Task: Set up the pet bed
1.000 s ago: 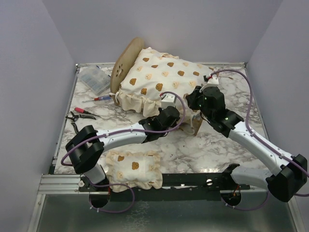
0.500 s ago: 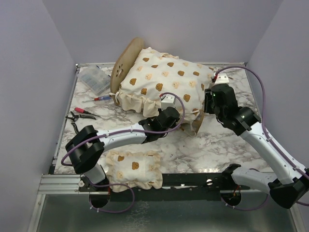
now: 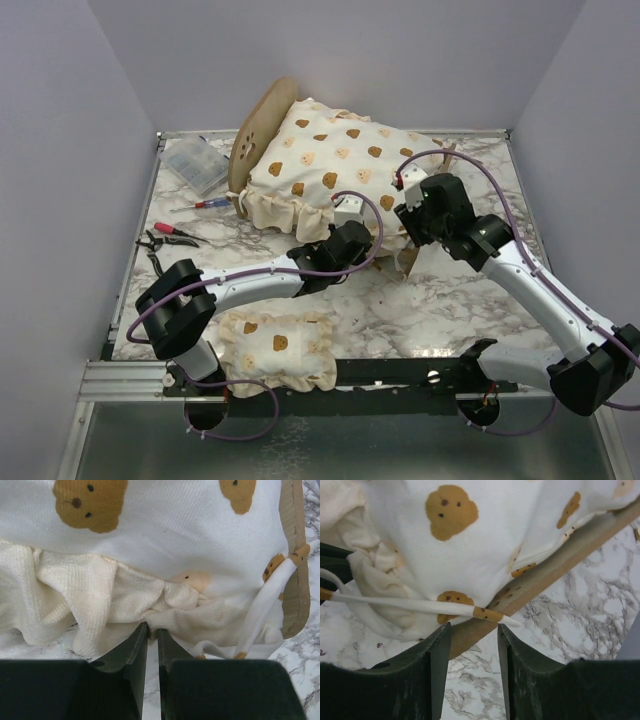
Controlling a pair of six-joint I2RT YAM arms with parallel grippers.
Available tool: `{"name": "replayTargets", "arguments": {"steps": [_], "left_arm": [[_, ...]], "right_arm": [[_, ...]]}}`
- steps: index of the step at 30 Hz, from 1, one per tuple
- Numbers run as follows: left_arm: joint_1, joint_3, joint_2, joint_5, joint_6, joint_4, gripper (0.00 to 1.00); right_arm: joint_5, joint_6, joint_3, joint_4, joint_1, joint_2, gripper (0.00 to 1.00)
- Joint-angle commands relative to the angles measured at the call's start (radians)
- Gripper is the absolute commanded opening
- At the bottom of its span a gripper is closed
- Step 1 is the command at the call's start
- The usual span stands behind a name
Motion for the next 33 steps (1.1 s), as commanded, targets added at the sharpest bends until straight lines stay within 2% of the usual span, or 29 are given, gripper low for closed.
{"name": "replayTargets", "arguments": {"steps": [1, 10, 18, 22, 24, 26, 30, 33], "left_arm": [[0.004, -0.002, -0.027, 0.023, -0.013, 0.021, 0.15], [0.004, -0.001, -0.026, 0.025, -0.019, 0.023, 0.15], [0.004, -0.004, -0.028, 0.03, -0.028, 0.025, 0.15], [0.004, -0.009, -0.034, 0.025, -0.032, 0.026, 0.15], [0.004, -0.013, -0.039, 0.017, -0.038, 0.027, 0.15], [0.004, -0.016, -0.043, 0.008, -0.042, 0.032, 0.15], [0.005, -0.012, -0.04, 0.001, -0.055, 0.051, 0.15], [0.007, 0.003, -0.035, 0.003, -0.06, 0.06, 0.15]], "right_arm": [[-0.191, -0.153, -0.011, 0.05, -0.002, 0.027, 0.46], [-0.402, -0.191, -0.029, 0.059, -0.002, 0.031, 0.46], [-0.371, -0.183, -0.086, 0.19, -0.002, 0.073, 0.43], [-0.32, -0.14, -0.084, 0.227, -0.003, 0.079, 0.31], [-0.305, -0.1, -0.084, 0.256, -0.004, 0.057, 0.19], [-0.3, -0.031, -0.089, 0.297, -0.004, 0.029, 0.03], [-0.26, 0.127, -0.13, 0.418, -0.003, -0.028, 0.01], [-0.17, 0.265, -0.213, 0.559, -0.003, -0.089, 0.01]]}}
